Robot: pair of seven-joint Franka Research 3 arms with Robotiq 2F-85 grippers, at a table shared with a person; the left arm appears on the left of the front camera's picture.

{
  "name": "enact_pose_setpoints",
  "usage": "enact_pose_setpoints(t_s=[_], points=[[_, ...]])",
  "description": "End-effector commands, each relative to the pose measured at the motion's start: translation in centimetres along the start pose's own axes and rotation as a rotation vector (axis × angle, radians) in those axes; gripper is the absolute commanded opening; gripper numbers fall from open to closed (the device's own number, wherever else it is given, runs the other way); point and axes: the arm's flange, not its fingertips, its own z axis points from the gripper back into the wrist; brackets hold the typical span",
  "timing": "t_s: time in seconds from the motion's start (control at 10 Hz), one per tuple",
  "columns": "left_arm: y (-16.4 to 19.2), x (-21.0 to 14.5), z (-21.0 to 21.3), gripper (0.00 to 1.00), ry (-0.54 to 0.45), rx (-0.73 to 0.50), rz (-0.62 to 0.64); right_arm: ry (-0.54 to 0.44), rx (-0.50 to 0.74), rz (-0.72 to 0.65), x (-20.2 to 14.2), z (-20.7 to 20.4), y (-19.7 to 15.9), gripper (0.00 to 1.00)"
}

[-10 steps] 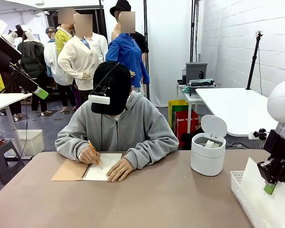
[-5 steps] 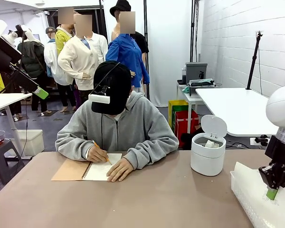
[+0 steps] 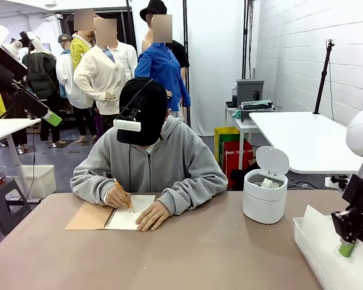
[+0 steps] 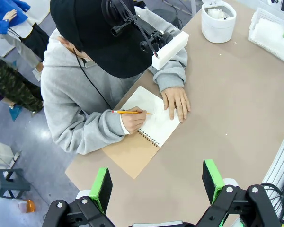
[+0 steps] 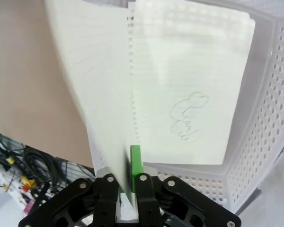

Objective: Sort the paper based on its condition.
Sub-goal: If a person hands you a paper, place it in the Organizing basket , and if it's crumpled, put it in the Trash can.

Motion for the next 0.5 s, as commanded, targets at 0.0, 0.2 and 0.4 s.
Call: enact_pose_setpoints(t_s=[0.0, 0.2, 0.4], points=[[0.1, 0.0, -0.1, 1.0, -0.009, 0.005, 0.001, 0.031, -0.041, -0.08, 0.6, 0.6, -0.8, 0.5], [0.1, 0.0, -0.1, 1.0, -0.009, 0.005, 0.001, 0.007, -0.12, -0.108, 0.1, 2.0, -1.6, 0.88], [0.1, 0.0, -0.1, 1.0, -0.009, 0.005, 0.001, -0.072, -0.238, -0.082, -0.4, 3.9, -1.4, 1.0]])
